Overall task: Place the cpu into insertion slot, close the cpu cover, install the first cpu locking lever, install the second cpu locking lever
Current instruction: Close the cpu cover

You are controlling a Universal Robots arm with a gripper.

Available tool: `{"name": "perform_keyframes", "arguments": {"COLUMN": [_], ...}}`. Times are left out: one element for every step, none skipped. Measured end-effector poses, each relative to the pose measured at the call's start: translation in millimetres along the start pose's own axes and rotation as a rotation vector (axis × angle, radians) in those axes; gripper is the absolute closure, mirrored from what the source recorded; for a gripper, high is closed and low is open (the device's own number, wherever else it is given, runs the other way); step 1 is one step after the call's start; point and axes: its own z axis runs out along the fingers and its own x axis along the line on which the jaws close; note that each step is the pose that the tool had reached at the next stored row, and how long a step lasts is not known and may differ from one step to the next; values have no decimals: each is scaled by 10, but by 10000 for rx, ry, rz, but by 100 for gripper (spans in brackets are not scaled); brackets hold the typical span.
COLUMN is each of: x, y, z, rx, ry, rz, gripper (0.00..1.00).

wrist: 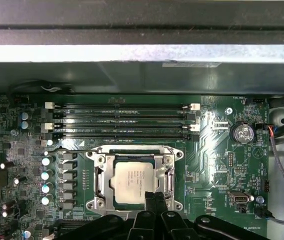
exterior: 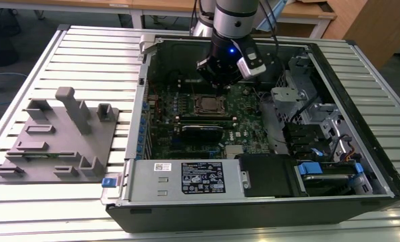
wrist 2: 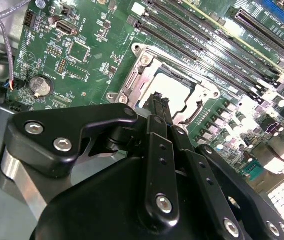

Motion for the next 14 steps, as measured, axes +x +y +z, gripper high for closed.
{"name": "perform_keyframes", "arguments": {"x": [0,0,0,0,0,0,0,0,0,2,5,10,18,27], "y": [0,0,0,0,0,0,0,0,0,0,0,0,0,0], "z": [0,0,0,0,0,0,0,0,0,0,0,1,2,2], "rx": [0,0,0,0,0,0,0,0,0,0,1,0,-1,-1], "ry": [0,-1,-1,-1,-1,-1,-1,-1,-1,-1,0,-1,-1,-2], "rz": [-3,-97,-192,-193,-194,-194,-195,-195,-195,-195,-193,-194,-195,-195], "gripper": [89,89,89,89,89,89,89,89,89,89,89,89,89,89]}}
